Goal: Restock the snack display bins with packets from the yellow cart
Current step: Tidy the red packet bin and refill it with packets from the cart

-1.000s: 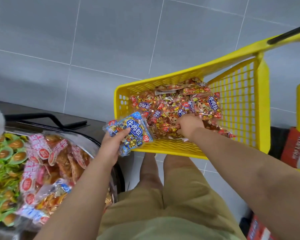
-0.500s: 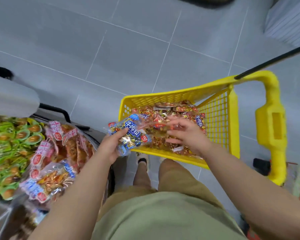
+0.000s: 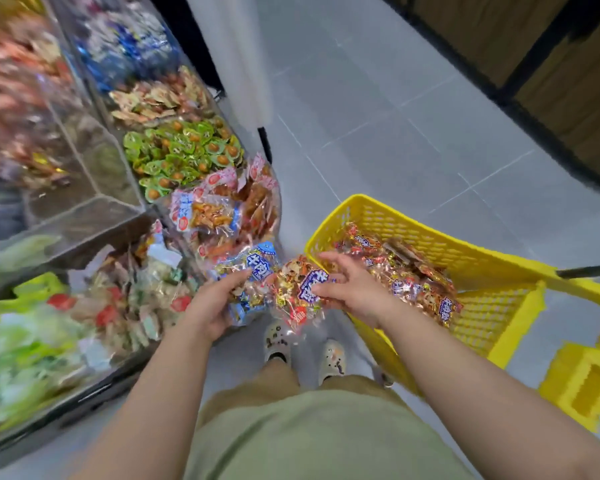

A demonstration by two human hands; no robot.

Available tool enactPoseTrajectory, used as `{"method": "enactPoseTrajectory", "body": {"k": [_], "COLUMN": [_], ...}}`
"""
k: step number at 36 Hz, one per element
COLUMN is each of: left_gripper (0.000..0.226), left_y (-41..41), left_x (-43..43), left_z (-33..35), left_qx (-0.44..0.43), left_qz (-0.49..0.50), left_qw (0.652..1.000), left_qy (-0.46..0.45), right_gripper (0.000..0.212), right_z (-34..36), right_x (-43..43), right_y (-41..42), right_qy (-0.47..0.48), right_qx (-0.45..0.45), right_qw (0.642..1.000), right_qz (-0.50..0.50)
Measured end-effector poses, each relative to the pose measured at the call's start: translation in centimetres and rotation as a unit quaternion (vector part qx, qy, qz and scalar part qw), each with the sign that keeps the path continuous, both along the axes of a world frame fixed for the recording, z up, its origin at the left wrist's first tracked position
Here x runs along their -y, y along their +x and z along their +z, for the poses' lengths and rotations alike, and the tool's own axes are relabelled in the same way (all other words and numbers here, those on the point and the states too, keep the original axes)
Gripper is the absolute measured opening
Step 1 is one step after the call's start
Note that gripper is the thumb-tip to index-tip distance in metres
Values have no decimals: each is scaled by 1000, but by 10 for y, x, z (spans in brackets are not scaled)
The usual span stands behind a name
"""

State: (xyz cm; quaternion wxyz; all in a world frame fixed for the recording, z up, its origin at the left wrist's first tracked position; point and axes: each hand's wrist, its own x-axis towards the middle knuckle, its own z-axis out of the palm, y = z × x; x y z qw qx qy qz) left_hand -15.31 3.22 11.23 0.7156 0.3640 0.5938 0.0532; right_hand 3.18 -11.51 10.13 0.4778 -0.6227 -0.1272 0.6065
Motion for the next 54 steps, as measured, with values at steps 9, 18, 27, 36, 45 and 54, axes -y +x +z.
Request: {"method": "enactPoseTrajectory", "body": {"k": [9,18,27,36,45,54], "left_gripper": [19,84,74,67,66,33], "left_y": [-121,-261,-368,-380,-363,-381], "left_x": [-3,-31,-87,-146,-218,-297], "left_z": [23,39,35,35,64,96], "left_qx": [32,9,4,16,-13,66], "left_qz": [138,217,188,207,229,206], "left_qw": [989,973,974,970,950,944], "left_qy": [42,85,128,124,211,251], "right_gripper": [42,49,32,66,61,73], "right_z": [15,43,36,46,74,98], "right_x": [-74,-170,-231,-256,-332,-419], "right_y": [-82,-207,-341,-363,-315,-274], "right_qy": [-42,1,27,-22,25,88], "right_qx": [-40,60,7,-59,-54,43], "right_qw": [978,972,996,981,990,992], "right_qz": [201,225,90,183,130,76]}}
